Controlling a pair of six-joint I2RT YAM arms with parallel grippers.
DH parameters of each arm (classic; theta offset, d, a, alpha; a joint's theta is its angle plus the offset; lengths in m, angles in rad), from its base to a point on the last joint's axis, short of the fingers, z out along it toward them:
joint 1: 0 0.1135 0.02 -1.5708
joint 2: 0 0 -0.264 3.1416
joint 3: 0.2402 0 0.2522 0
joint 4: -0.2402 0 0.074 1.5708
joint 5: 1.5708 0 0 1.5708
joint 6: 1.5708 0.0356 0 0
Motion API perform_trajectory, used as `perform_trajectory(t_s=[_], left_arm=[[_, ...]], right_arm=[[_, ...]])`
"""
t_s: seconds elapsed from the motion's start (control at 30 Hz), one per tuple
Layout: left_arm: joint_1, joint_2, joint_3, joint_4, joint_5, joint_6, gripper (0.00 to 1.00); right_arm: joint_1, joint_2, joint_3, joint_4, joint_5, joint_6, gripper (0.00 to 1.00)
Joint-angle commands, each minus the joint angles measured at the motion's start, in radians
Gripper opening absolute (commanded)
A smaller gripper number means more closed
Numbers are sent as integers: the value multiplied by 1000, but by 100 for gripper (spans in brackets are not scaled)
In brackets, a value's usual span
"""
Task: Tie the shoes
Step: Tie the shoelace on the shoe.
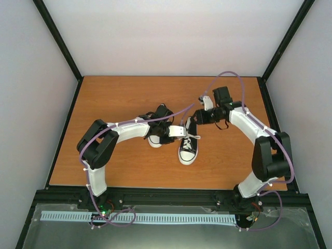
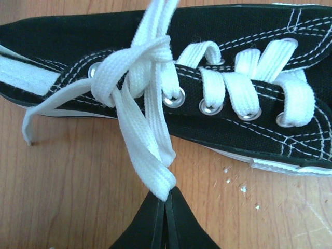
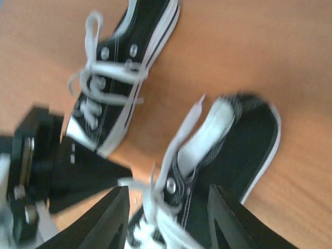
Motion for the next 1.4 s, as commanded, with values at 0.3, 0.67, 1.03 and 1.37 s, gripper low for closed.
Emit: perform_trajectory(t_s=[0.3, 0.67, 1.03, 1.37], left_arm=[[-1, -31, 8, 35, 19, -4, 1], [-1, -34, 14, 33, 32, -16, 1], [-1, -36, 10, 38, 31, -18, 1], [-1, -41, 9, 18, 36, -7, 1]], right_arm=[[118, 219, 259, -92, 138, -14, 41], [179, 339, 297, -134, 225, -44, 34], [204, 385, 286, -153, 237, -67, 23], [192, 375, 331, -92, 188, -7, 3]])
